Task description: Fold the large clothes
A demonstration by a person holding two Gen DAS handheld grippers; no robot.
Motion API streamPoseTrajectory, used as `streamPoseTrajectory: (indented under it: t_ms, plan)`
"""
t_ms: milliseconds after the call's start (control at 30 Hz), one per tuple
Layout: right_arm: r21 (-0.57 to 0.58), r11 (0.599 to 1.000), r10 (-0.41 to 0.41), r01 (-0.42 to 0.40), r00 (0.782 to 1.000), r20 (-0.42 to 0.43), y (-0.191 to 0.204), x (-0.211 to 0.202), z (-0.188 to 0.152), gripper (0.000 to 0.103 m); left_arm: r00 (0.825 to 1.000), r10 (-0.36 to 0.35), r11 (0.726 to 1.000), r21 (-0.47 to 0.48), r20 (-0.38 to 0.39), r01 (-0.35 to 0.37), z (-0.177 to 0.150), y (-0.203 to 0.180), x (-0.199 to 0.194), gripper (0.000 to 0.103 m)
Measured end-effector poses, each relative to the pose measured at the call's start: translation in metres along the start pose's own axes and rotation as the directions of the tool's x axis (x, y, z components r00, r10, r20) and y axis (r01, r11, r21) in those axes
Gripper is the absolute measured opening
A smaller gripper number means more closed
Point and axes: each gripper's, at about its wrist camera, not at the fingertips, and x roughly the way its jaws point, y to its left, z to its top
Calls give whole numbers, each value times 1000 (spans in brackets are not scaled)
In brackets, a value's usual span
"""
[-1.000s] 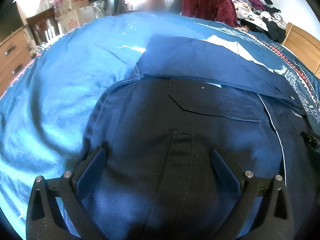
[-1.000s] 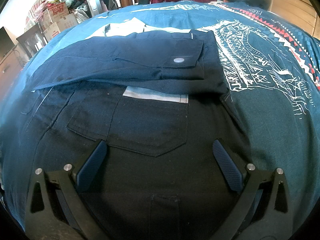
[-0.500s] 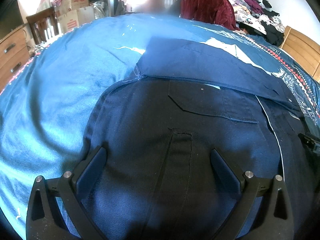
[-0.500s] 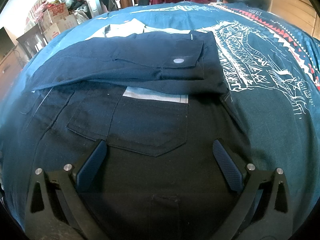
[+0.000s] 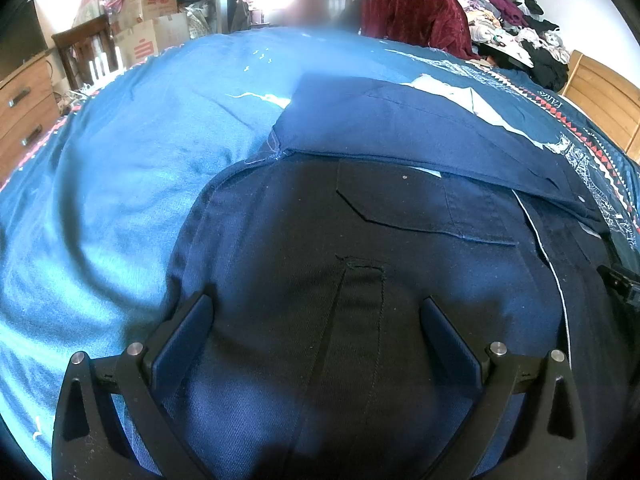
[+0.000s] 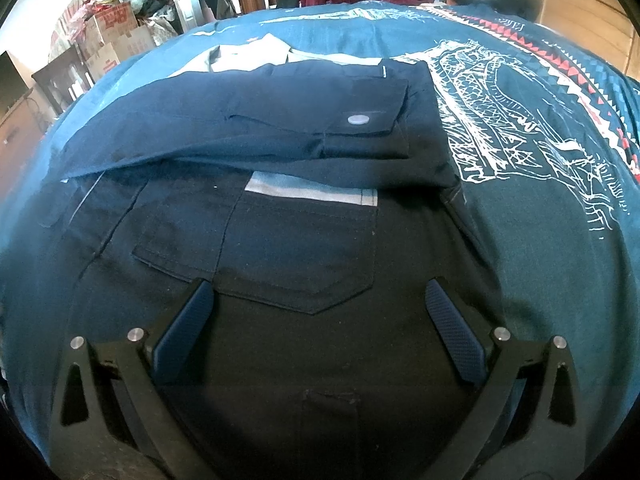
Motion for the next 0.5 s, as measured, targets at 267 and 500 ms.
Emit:
streamPoseTrajectory:
  t_ms: [267,500]
  plan:
    - [-16,1000,26,-27,999,-22,-3,2,6,103,999,-11,1000,0,-30,11,3,0,-1,103]
    - [-50,993,99,-106,987,-125,-6,-22,0,103,990,-99,994,28,-103,102,4,13,-13,103]
